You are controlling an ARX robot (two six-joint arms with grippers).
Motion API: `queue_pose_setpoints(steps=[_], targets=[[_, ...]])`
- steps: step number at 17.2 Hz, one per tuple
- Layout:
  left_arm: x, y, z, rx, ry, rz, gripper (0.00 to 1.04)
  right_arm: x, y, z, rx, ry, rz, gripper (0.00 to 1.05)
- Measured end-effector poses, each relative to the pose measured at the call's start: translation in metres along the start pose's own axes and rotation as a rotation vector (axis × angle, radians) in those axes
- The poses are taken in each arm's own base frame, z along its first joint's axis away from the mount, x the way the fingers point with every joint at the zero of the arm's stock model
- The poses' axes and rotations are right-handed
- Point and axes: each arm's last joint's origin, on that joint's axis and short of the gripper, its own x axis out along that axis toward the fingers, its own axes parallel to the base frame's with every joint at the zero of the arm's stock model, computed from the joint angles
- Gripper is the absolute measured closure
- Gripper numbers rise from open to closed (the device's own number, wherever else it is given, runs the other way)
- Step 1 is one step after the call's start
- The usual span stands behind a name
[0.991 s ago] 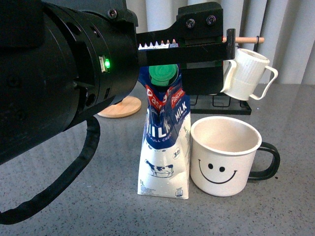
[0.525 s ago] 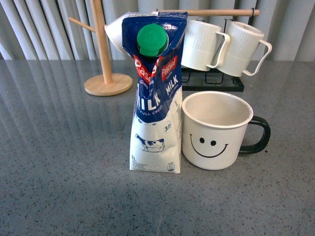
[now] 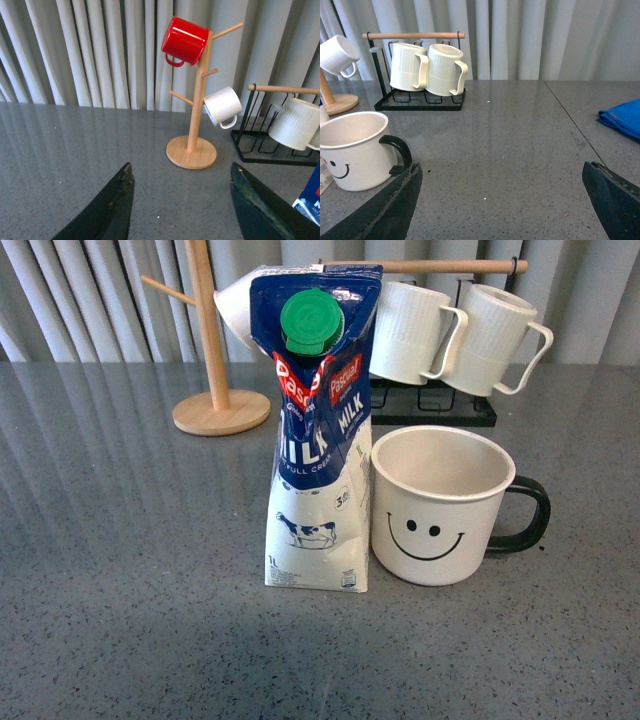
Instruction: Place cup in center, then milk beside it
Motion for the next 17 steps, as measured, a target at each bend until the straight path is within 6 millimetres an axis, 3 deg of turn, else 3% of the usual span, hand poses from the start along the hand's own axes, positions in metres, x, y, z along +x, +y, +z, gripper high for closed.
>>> queue_pose_setpoints(steps=[3, 6, 9, 17], targets=[[-0.013, 0.01, -0.035, 0.01, 0.021, -0.024, 0.82, 0.0, 0.0, 0.0, 0.0, 0.001, 0.0, 0.07], [-0.024, 0.017, -0.053, 0.009, 0.009, -0.017, 1.03, 0.0, 0.0, 0.0, 0.0, 0.0, 0.0, 0.07], [-0.033, 0.031, -0.069, 0.01, 0.015, -0.005, 1.04, 0.0, 0.0, 0.0, 0.0, 0.0, 0.0, 0.07], [-0.048, 0.031, -0.09, 0.01, 0.017, -0.025, 1.04, 0.0, 0.0, 0.0, 0.0, 0.0, 0.0, 0.07]])
